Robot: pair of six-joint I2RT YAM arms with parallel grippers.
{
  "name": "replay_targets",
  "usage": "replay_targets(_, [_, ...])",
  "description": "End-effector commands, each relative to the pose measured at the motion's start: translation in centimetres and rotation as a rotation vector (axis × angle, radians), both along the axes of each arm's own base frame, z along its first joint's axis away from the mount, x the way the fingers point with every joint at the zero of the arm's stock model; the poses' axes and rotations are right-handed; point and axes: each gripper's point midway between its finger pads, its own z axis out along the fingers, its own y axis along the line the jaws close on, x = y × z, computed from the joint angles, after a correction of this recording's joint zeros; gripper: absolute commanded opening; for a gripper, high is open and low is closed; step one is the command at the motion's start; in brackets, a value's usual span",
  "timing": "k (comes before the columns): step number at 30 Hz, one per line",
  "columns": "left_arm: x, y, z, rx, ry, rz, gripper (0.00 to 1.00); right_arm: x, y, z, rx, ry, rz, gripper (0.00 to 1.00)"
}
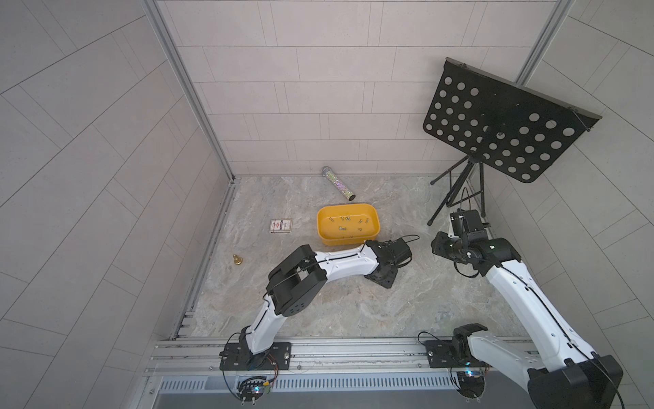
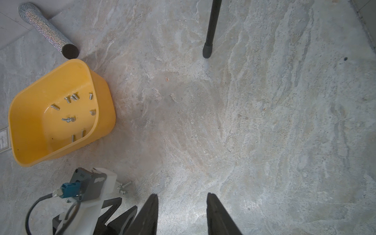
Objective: Put the screws on the desktop into the storage box
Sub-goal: Pick up the screw from the center of the board.
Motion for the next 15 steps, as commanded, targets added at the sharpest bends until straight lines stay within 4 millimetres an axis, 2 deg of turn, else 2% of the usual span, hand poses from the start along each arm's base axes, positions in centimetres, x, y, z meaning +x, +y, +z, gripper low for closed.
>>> replay_targets(1, [0.2, 0.0, -0.5, 0.026, 0.005, -0.014, 0.47, -0.2, -0.2, -0.6, -0.006, 0.011, -0.003, 0.43])
replay_targets(8, [1.4, 1.7, -1.5, 0.062, 0.013, 0.015, 0.47, -0.1, -0.1, -0.8, 0.000, 0.014, -0.002, 0.43])
replay_targets(15, [2.5, 3.1, -1.8, 0.085, 0.013, 0.038, 0.47, 0.0, 0.0, -0.9, 0.002, 0.017, 0.001, 0.43])
